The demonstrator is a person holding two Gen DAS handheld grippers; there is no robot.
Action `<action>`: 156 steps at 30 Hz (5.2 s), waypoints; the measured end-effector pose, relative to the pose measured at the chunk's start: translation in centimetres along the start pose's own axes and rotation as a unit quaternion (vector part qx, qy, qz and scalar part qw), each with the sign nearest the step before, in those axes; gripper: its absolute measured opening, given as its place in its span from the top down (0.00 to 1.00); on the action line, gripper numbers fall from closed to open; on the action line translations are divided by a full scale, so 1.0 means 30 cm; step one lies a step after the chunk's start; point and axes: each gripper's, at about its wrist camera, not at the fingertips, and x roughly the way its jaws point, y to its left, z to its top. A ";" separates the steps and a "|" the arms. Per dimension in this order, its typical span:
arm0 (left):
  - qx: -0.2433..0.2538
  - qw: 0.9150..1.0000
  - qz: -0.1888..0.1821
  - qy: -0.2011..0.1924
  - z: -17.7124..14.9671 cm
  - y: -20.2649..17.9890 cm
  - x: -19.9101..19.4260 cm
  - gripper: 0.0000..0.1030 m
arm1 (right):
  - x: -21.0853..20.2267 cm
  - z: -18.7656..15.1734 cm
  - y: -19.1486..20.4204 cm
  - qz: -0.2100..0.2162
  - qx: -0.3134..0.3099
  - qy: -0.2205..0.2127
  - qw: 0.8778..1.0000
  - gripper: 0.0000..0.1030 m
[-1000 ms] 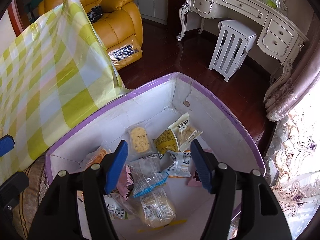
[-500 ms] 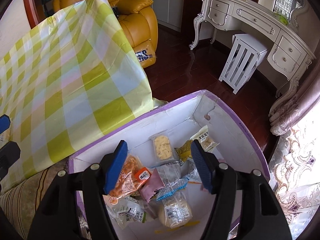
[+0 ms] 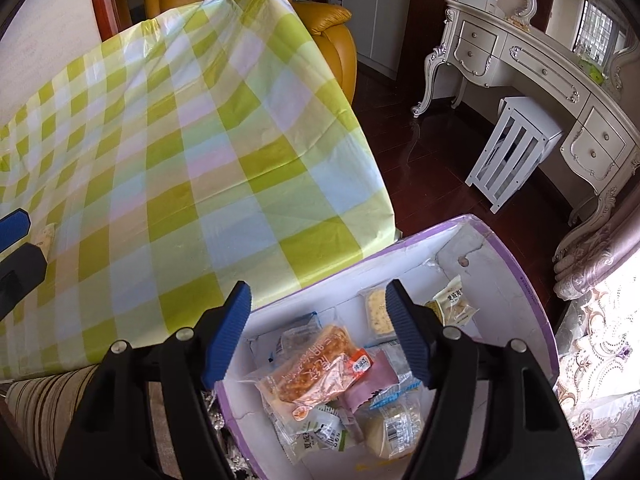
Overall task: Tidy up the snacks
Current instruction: 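Move back to the table and grasp the white-blue wrapped roll with the left tool, then lower the open right tool around the clear bag with the round cookie, then carry the white-blue roll with the left tool while the right tool carries the cookie bag over the box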
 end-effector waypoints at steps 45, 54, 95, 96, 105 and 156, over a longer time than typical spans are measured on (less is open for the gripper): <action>-0.226 0.966 0.122 0.017 -0.244 0.728 -0.097 0.42 | 0.039 0.053 0.643 0.143 -0.120 0.004 0.982 0.26; -0.231 0.962 0.139 0.043 -0.296 0.790 -0.050 0.47 | 0.038 0.050 0.739 0.186 -0.141 0.004 0.972 0.25; -0.322 0.920 0.223 0.025 -0.385 0.988 -0.106 0.68 | 0.178 0.033 1.185 0.136 -0.208 -0.009 0.969 0.25; -0.322 0.920 0.223 0.025 -0.385 0.988 -0.106 0.68 | 0.181 0.032 1.188 0.134 -0.210 -0.009 0.968 0.25; -0.314 0.922 0.223 0.024 -0.378 0.969 -0.109 0.68 | 0.188 0.023 1.187 0.149 -0.216 -0.004 0.965 0.65; -0.068 0.974 -0.117 0.183 -0.135 -0.368 0.287 0.67 | 0.026 -0.238 -0.325 -0.067 0.035 0.024 0.997 0.65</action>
